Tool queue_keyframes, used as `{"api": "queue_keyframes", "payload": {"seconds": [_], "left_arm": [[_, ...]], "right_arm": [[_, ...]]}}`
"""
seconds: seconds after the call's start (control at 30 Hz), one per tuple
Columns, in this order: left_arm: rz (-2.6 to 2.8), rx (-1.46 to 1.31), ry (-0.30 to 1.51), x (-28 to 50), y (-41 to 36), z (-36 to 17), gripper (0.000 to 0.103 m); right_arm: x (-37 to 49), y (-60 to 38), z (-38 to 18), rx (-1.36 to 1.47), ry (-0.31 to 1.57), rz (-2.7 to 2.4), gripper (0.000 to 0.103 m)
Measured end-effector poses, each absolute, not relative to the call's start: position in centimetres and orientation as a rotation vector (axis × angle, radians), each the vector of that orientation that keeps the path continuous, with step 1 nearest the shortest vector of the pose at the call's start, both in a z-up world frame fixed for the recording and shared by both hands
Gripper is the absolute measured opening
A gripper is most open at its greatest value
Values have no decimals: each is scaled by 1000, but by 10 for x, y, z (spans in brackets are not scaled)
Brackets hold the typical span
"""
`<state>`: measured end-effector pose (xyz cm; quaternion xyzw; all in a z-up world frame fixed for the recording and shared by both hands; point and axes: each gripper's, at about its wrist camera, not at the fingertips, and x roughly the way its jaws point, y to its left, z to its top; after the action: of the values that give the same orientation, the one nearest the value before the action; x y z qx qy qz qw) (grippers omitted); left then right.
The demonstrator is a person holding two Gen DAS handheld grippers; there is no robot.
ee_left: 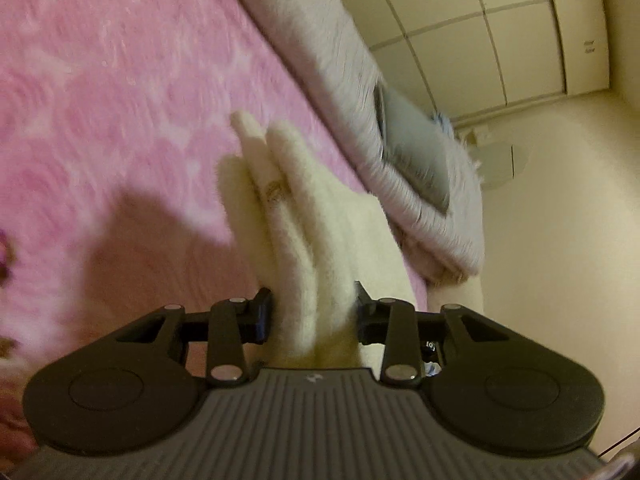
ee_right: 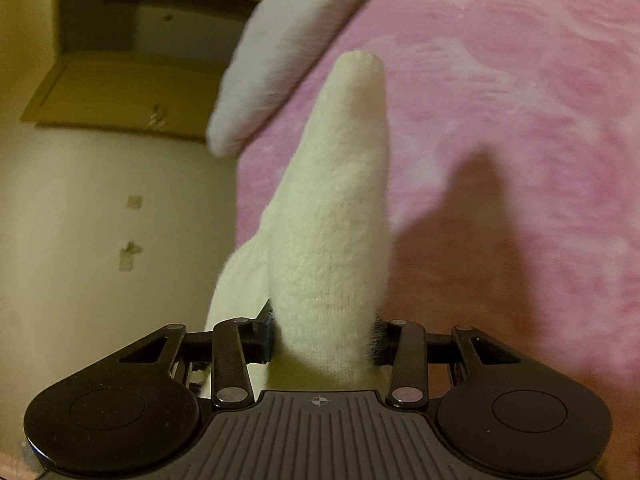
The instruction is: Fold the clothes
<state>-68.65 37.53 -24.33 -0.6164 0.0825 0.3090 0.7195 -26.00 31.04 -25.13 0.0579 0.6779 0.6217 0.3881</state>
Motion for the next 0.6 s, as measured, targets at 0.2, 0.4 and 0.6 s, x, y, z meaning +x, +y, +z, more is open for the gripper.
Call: {"api": "queue_keyframes", "payload": {"seconds": [0.2,0.4,0.6], "left_arm": [[747,-1329,145,-790,392,-211,32],[769,-1307,168,-923,442,-207,32],[779,-1324,196,-1041,500,-212,32]], "right_arm": [[-344,352,-227,136,1724,1677,40],[-479,397,-231,149,1737,1693,40],[-608,453,-244,151,1768,1661,40]]}}
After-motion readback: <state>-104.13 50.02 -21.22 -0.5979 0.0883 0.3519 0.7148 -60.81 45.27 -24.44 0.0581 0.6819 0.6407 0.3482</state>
